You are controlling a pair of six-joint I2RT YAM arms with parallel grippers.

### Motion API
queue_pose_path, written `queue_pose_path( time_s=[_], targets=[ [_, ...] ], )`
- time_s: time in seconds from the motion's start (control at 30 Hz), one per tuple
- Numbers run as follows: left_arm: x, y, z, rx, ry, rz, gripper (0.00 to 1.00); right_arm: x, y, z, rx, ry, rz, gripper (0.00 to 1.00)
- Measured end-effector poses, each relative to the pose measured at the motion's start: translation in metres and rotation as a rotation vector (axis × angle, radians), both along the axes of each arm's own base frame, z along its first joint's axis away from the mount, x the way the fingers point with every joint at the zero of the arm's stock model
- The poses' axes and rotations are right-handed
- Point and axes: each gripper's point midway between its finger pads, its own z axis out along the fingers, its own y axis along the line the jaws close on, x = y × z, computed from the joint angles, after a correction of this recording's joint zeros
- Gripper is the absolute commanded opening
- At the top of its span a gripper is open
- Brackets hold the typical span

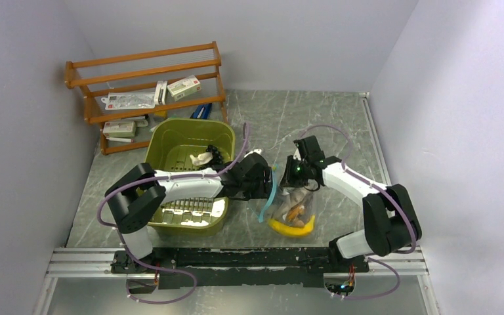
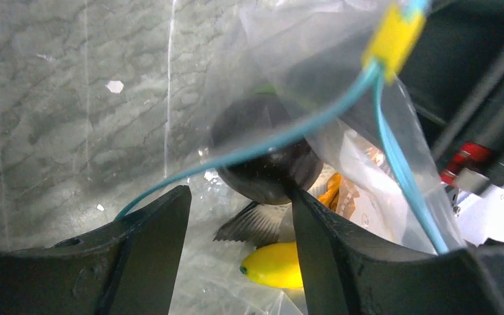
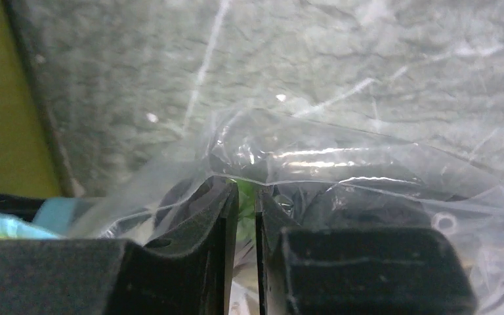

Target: Open the zip-top bag and remove the fake food

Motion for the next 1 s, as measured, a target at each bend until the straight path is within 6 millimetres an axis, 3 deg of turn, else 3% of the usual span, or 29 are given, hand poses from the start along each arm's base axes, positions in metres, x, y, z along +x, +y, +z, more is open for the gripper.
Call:
queue_pose_path(
  time_s=[0.17, 0.5, 0.63, 0.77, 0.83, 0.9, 1.0],
  targets=[
    [-0.003, -0.003, 0.002, -0.027, 0.016, -0.016, 0.72, -0.019, -0.010, -0.025, -0.016, 0.032, -0.029, 0.15],
    [-0.010, -0.013, 0.004, -0.074, 0.021, -0.061, 0.80, -0.033, -0.013, -0.027, -0.002, 0.052, -0.057, 0.16],
    [-0.024, -0.014, 0.000, -0.093, 0.038, -0.100, 0.84, -0.035, -0.019, -0.004, -0.028, 0.036, -0.082, 0.20],
    [-0.035, -0.008, -0.005, -0.089, 0.052, -0.119, 0.84, -0.020, -0.024, 0.057, -0.008, -0.122, -0.114, 0.22],
    [-0.037, -0.009, -0.004, -0.093, 0.054, -0.124, 0.84, -0.020, -0.025, 0.078, 0.016, -0.182, -0.120, 0.21],
    [-0.038, -0.010, -0.003, -0.098, 0.055, -0.129, 0.84, -0.027, -0.027, 0.082, 0.027, -0.191, -0.125, 0.20],
    [-0.039, -0.012, -0.002, -0.101, 0.057, -0.138, 0.85, -0.049, -0.028, 0.059, 0.044, -0.120, -0.128, 0.19]
  ],
)
